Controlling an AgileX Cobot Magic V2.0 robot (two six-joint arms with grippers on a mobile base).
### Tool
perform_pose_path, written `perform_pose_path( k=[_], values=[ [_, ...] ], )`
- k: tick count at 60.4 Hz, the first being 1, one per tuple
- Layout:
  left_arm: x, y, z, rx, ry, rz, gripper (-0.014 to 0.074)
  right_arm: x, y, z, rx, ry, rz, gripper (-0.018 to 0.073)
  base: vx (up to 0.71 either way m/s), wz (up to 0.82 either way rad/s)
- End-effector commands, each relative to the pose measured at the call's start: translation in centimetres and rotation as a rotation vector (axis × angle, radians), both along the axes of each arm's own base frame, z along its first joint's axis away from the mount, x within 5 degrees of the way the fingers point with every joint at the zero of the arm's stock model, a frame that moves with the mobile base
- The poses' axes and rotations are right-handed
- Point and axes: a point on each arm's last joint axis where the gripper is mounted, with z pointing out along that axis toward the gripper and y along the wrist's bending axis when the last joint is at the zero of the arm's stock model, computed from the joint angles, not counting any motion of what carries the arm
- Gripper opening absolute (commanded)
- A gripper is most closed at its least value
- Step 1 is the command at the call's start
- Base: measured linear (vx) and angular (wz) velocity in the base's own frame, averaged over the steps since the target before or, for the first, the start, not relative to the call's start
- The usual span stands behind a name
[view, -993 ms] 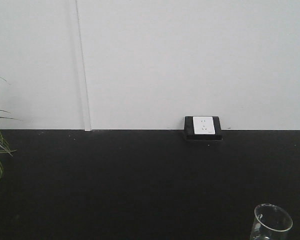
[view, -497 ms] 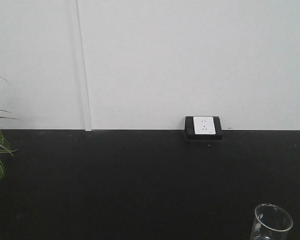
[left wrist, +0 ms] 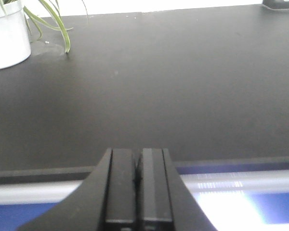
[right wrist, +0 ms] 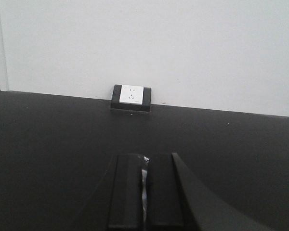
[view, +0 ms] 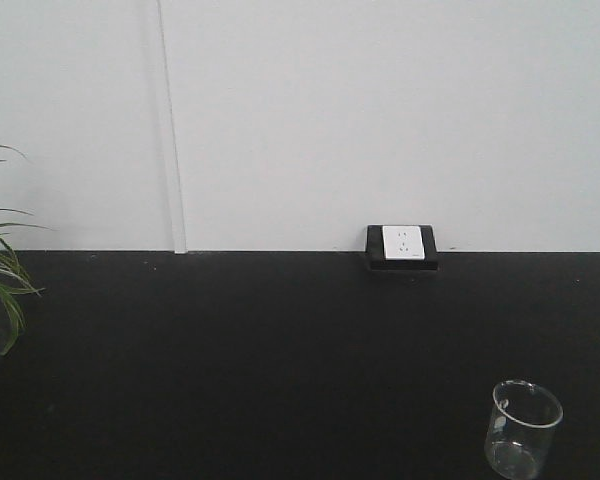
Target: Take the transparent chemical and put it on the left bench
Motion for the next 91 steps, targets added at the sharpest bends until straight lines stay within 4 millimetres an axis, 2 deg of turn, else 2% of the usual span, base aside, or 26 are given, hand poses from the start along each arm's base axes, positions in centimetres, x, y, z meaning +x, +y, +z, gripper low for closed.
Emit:
perform_pose_path(
  k=[1,71,91],
  values=[
    [-0.15,0.02,0.27,-0.014,-0.081,-0.001,-0.0004,0.03,0.13,1.7,-0.009,-0.104,0.014,-0.0003,-0.21,-0.02],
    [-0.15,0.02,0.27,-0.014,-0.081,-0.001,-0.0004,0.03,0.12,1.67,-0.009,-0.1,0.014,-0.0003,-0.31,-0.03],
    [-0.15,0.02,0.27,-0.014,-0.081,-0.001,-0.0004,0.03,0.12,1.67,-0.009,-0.1,0.014,-0.0003,-0.21,0.28]
  ],
)
